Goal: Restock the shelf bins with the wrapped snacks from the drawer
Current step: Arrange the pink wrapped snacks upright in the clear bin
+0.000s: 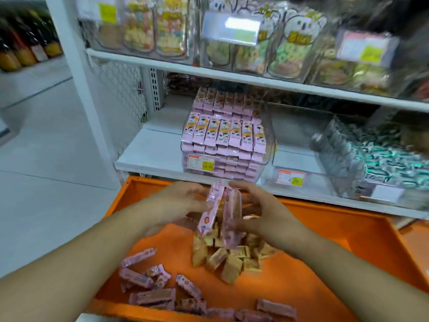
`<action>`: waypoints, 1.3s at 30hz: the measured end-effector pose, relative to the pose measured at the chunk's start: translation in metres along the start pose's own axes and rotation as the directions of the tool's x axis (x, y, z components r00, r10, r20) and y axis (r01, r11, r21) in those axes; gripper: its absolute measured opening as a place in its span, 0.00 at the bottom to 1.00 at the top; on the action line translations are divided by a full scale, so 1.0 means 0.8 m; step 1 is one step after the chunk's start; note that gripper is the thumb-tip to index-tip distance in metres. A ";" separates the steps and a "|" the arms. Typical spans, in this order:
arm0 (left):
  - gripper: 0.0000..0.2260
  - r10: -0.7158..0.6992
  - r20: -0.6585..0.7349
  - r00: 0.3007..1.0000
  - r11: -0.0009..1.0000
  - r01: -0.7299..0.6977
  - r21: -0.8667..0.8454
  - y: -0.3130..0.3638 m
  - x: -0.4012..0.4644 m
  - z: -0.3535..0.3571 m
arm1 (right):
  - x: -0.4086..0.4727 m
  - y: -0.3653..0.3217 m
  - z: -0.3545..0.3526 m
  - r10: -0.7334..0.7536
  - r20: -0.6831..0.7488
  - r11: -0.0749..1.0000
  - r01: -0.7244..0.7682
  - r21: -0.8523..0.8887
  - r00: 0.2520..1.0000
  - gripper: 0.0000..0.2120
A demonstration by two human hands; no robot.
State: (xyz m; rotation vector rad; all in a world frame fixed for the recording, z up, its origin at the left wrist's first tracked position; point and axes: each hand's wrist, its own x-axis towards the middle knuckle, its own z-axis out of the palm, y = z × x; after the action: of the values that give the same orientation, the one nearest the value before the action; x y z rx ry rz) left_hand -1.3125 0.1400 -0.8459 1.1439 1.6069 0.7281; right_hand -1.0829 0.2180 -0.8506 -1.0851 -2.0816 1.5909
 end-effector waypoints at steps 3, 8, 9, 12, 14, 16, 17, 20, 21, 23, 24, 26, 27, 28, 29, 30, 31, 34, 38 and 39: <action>0.12 0.036 0.031 0.999 0.983 -0.030 -0.182 0.033 -0.019 0.018 | -0.027 -0.027 -0.014 -0.070 -0.047 0.990 0.075 0.121 0.996 0.37; 0.13 0.066 0.098 0.993 0.934 -0.027 -0.357 0.058 -0.032 0.037 | -0.037 -0.036 -0.023 -0.109 -0.100 0.956 0.131 0.261 0.989 0.37; 0.13 0.059 0.081 0.995 0.929 -0.025 -0.369 0.061 -0.030 0.037 | -0.034 -0.036 -0.025 -0.098 -0.116 0.948 0.129 0.292 0.988 0.37; 0.13 0.032 0.046 0.998 0.931 -0.013 -0.365 0.062 -0.018 0.038 | -0.025 -0.035 -0.033 -0.081 -0.138 0.946 0.120 0.303 0.987 0.37; 0.12 0.025 0.010 1.000 0.934 -0.020 -0.358 0.066 -0.012 0.040 | -0.021 -0.032 -0.036 -0.076 -0.141 0.955 0.113 0.275 0.987 0.33; 0.11 0.033 -0.034 0.999 0.942 -0.042 -0.334 0.068 -0.007 0.043 | -0.018 -0.028 -0.034 -0.062 -0.137 0.964 0.095 0.248 0.989 0.30; 0.10 0.034 -0.054 0.998 0.947 -0.049 -0.318 0.069 -0.005 0.044 | -0.015 -0.025 -0.032 -0.045 -0.146 0.966 0.081 0.244 0.988 0.30; 0.11 0.040 -0.092 0.995 0.952 -0.066 -0.299 0.069 0.003 0.045 | -0.008 -0.026 -0.032 -0.005 -0.155 0.956 0.051 0.289 0.988 0.28; 0.11 0.043 -0.102 0.994 0.953 -0.071 -0.296 0.071 0.003 0.045 | -0.007 -0.028 -0.032 -0.011 -0.133 0.952 0.051 0.303 0.991 0.25; 0.10 0.047 -0.108 0.993 0.955 -0.076 -0.288 0.070 0.006 0.045 | -0.006 -0.033 -0.033 -0.029 -0.097 0.945 0.059 0.321 0.995 0.19; 0.10 0.045 -0.105 0.994 0.953 -0.074 -0.294 0.070 0.007 0.045 | -0.006 -0.034 -0.033 -0.038 -0.091 0.947 0.064 0.314 0.995 0.16; 0.11 0.041 -0.091 0.995 0.946 -0.067 -0.317 0.071 0.007 0.045 | -0.004 -0.031 -0.035 -0.040 -0.102 0.951 0.069 0.302 0.994 0.15; 0.11 0.040 -0.087 0.995 0.941 -0.066 -0.331 0.071 0.006 0.044 | -0.004 -0.030 -0.036 -0.030 -0.110 0.944 0.064 0.324 0.993 0.15; 0.12 0.040 -0.082 0.996 0.936 -0.066 -0.345 0.072 0.005 0.043 | -0.004 -0.031 -0.038 -0.018 -0.115 0.929 0.059 0.365 0.993 0.15; 0.12 0.043 -0.075 0.996 0.933 -0.067 -0.355 0.074 0.002 0.042 | -0.004 -0.031 -0.040 -0.008 -0.119 0.913 0.056 0.404 0.993 0.15; 0.13 0.044 -0.071 0.997 0.930 -0.066 -0.360 0.074 0.000 0.040 | -0.005 -0.032 -0.042 0.007 -0.130 0.899 0.050 0.435 0.991 0.15; 0.14 0.045 -0.074 0.996 0.931 -0.068 -0.359 0.074 -0.001 0.038 | -0.005 -0.031 -0.044 0.031 -0.152 0.889 0.042 0.455 0.988 0.15; 0.17 0.025 -0.131 0.991 0.946 -0.066 -0.316 0.071 -0.003 0.027 | -0.007 -0.025 -0.051 0.099 -0.214 0.859 0.025 0.512 0.972 0.15; 0.17 0.023 -0.249 0.968 0.988 -0.061 -0.144 0.066 -0.007 0.016 | -0.015 -0.023 -0.058 0.081 -0.268 0.866 0.066 0.496 0.960 0.14; 0.17 0.025 -0.293 0.956 0.994 -0.056 -0.098 0.066 -0.008 0.014 | -0.016 -0.023 -0.061 0.071 -0.279 0.874 0.075 0.480 0.958 0.14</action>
State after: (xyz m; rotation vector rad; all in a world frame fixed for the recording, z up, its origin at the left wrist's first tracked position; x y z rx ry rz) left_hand -1.2844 0.1528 -0.8016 1.0305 1.7689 1.0352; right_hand -1.0501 0.2404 -0.8149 -1.0473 -1.3838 1.7059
